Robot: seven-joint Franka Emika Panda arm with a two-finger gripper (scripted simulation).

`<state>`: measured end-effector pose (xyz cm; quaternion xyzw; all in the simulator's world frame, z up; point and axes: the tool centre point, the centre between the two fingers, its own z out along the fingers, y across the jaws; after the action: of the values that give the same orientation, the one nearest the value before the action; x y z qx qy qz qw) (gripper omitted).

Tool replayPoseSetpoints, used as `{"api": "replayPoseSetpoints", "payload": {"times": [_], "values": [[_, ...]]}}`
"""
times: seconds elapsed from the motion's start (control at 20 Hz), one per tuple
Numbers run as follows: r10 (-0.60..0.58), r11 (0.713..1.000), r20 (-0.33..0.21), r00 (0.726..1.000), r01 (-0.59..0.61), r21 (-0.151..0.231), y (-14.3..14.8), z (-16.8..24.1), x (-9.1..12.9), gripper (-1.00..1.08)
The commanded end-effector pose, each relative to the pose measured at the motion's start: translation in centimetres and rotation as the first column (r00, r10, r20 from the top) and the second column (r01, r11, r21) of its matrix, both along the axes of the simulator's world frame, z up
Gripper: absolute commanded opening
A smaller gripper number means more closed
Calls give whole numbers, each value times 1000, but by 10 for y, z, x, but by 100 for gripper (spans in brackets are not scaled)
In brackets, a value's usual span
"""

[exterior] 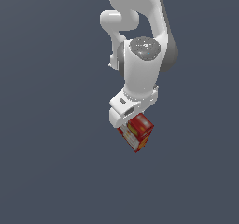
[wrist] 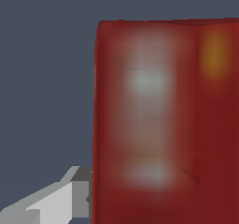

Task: Pick up the object and move it to a goal position.

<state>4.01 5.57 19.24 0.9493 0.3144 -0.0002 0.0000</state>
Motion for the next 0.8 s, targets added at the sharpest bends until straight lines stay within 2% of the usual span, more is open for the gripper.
{"api": "replayPoseSetpoints", "payload": {"times": [0.0,0.45,0.75], "values": [[0,1000,0,1000,0,0,0,0,0,-100],[0,1000,0,1000,0,0,0,1,0,-100],[0,1000,0,1000,0,0,-6,22,0,-100]]}}
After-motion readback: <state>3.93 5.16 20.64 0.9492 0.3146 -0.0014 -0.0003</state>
